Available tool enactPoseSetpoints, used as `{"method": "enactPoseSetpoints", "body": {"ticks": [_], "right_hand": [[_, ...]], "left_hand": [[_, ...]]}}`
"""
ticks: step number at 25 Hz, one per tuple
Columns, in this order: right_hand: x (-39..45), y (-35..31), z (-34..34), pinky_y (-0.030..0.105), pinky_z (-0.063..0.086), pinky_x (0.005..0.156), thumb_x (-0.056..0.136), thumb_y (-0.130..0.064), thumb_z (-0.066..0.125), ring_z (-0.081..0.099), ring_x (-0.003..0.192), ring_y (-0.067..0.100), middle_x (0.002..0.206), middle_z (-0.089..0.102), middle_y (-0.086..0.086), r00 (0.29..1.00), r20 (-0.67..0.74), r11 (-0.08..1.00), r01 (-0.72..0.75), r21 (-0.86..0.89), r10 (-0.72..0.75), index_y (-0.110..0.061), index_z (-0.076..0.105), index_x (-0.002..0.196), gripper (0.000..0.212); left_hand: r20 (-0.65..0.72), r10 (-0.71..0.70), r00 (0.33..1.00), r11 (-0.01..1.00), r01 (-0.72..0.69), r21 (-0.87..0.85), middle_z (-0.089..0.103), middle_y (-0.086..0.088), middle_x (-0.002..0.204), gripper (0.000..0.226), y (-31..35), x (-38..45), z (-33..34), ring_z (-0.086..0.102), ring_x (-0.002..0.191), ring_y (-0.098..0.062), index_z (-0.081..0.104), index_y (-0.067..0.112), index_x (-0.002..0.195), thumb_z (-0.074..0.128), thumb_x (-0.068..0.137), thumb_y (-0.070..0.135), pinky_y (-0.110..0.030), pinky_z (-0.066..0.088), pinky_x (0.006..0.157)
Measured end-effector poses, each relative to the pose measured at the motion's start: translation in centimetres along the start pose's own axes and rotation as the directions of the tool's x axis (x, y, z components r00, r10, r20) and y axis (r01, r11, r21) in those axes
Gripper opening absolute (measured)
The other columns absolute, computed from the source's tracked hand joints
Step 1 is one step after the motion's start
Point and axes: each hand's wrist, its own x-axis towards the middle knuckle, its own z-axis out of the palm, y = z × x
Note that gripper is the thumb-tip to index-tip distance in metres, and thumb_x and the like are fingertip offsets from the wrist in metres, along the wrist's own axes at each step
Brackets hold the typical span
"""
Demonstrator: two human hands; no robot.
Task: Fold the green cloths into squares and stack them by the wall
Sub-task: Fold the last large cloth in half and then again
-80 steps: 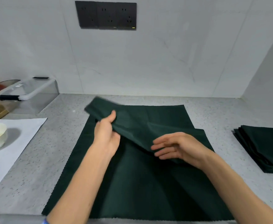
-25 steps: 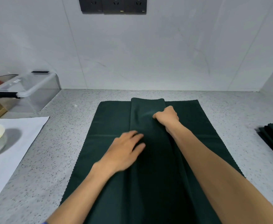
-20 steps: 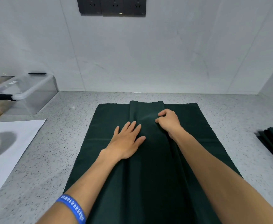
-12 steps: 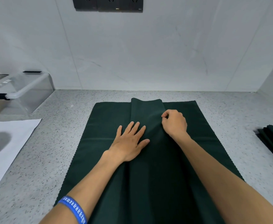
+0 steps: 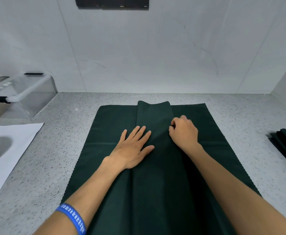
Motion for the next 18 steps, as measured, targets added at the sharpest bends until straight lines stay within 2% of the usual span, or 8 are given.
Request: {"method": "enactPoseSetpoints", "body": {"ticks": [1,3,6,8,12,14,16,18], "right_hand": [[-0.7,-0.2,-0.1,0.037,0.046,0.073,0.088,-0.024,0.06,0.056,0.098,0.028,0.112,0.059,0.006,0.993,-0.029,0.986,0.114,-0.119,-0.118,-0.015,0.065,0.105,0.02],[-3.1,-0.9,-0.5,0.044,0.043,0.091,0.091,-0.032,0.058,0.052,0.116,0.031,0.133,0.054,0.007,0.95,0.03,0.939,0.311,-0.143,-0.31,-0.015,0.06,0.123,0.036],[-8.1,-1.1,-1.0,0.046,0.013,0.12,0.101,-0.048,0.034,0.016,0.149,0.024,0.16,0.024,-0.001,0.889,0.325,0.932,0.358,-0.056,-0.322,-0.022,0.033,0.149,0.055],[-11.2,-0.5,-1.7,0.043,-0.001,0.122,0.1,-0.055,0.019,-0.001,0.151,0.018,0.164,0.009,-0.005,0.856,0.415,0.932,0.36,-0.053,-0.307,-0.025,0.018,0.155,0.062],[-16.5,1.7,-3.8,0.036,-0.005,0.122,0.082,-0.073,-0.014,-0.006,0.151,0.013,0.164,0.001,-0.01,0.859,0.399,0.924,0.377,-0.065,-0.322,-0.03,0.011,0.156,0.089],[-18.8,3.0,-4.7,0.033,-0.003,0.121,0.087,-0.07,-0.008,-0.004,0.151,0.011,0.163,0.004,-0.012,0.87,0.35,0.917,0.393,-0.068,-0.346,-0.03,0.017,0.155,0.082],[-20.9,4.1,-5.4,0.035,0.007,0.12,0.098,-0.062,0.011,0.008,0.151,0.014,0.161,0.02,-0.007,0.866,0.285,0.894,0.444,-0.056,-0.412,-0.025,0.033,0.151,0.068],[-22.9,5.1,-6.4,0.037,0.017,0.119,0.102,-0.05,0.029,0.018,0.149,0.014,0.158,0.031,-0.006,0.831,0.231,0.856,0.516,0.022,-0.506,-0.023,0.043,0.146,0.053]], "left_hand": [[-0.037,0.01,0.999,0.998,-0.008,0.058,-0.008,0.006,0.165,0.065,0.5,-0.7,-0.4,-0.015,0.15,-0.01,0.005,0.027,0.157,0.015,0.1,0.057,-0.045,-0.005,0.122],[-0.067,0.04,0.997,0.997,-0.035,0.07,-0.007,0.005,0.165,0.065,2.2,-3.2,-0.7,-0.012,0.15,-0.011,0.008,0.022,0.157,0.016,0.102,0.054,-0.045,-0.003,0.122],[0.038,0.079,0.996,0.997,-0.079,-0.006,-0.011,0.01,0.163,0.07,4.0,-8.7,0.1,-0.016,0.149,-0.006,0.0,0.024,0.157,0.012,0.098,0.06,-0.043,-0.006,0.122],[0.063,0.094,0.994,0.996,-0.094,-0.002,-0.016,0.012,0.162,0.07,4.0,-11.6,1.0,-0.022,0.146,-0.002,-0.006,0.028,0.156,0.009,0.097,0.062,-0.042,-0.006,0.122],[0.0,0.132,0.991,0.991,-0.132,0.026,-0.016,0.014,0.162,0.066,3.1,-15.0,1.7,-0.024,0.145,-0.001,-0.003,0.029,0.157,0.012,0.101,0.06,-0.036,-0.01,0.122],[-0.062,0.18,0.982,0.983,-0.179,0.031,-0.003,0.012,0.164,0.064,2.6,-16.2,2.0,-0.013,0.148,-0.002,0.011,0.026,0.157,0.014,0.102,0.059,-0.033,-0.005,0.122],[-0.118,0.252,0.96,0.968,-0.251,0.025,0.018,0.009,0.163,0.058,2.2,-17.3,2.3,0.007,0.15,-0.005,0.033,0.024,0.152,0.02,0.104,0.053,-0.033,0.01,0.119],[-0.125,0.342,0.931,0.934,-0.351,-0.062,0.027,0.013,0.159,0.049,2.4,-18.5,1.9,0.015,0.148,0.0,0.044,0.026,0.147,0.032,0.103,0.044,-0.029,0.018,0.118]]}}
